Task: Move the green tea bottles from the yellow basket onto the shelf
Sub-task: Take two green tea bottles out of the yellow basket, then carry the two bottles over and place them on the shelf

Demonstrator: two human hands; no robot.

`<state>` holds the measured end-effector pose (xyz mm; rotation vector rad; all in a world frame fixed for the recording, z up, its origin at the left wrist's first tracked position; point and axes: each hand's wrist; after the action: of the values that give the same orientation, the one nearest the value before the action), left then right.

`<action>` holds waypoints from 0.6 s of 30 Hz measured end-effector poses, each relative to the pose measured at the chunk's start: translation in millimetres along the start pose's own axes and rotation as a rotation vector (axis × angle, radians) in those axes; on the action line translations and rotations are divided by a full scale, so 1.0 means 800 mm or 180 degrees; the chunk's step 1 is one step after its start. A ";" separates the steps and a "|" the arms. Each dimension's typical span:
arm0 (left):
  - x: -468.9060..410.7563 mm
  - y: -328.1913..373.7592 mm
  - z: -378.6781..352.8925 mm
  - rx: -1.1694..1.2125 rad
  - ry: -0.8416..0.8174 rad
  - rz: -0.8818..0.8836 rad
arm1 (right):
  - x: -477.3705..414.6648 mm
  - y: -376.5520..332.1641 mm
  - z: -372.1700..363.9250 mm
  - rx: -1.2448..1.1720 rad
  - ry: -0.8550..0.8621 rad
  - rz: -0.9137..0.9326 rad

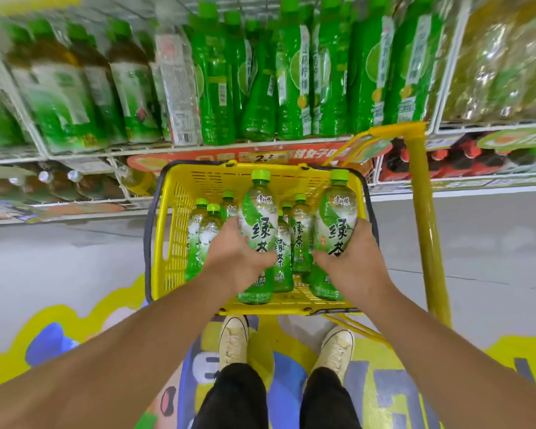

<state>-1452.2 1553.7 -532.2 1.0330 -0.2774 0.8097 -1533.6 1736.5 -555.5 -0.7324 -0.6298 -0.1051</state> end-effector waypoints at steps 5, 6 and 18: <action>0.066 0.068 0.056 0.0041 0.0095 -0.0304 | 0.079 -0.066 0.062 -0.0081 0.0119 0.0218; 0.081 0.086 0.070 0.0035 0.0168 -0.0405 | 0.095 -0.082 0.074 -0.0132 0.0163 0.0262; 0.226 0.246 0.240 -0.0069 0.0401 -0.1495 | 0.279 -0.261 0.196 -0.0491 0.1037 0.0960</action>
<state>-1438.0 1526.3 -204.7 0.9706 0.0658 0.4416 -1494.0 1710.7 -215.5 -0.9282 -0.1976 0.0064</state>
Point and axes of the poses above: each hand's wrist, its own x-axis away from the middle knuckle, its own z-axis out of the back of the hand, y = z × x, and after that the axes turned 7 degrees about -z, right-handed
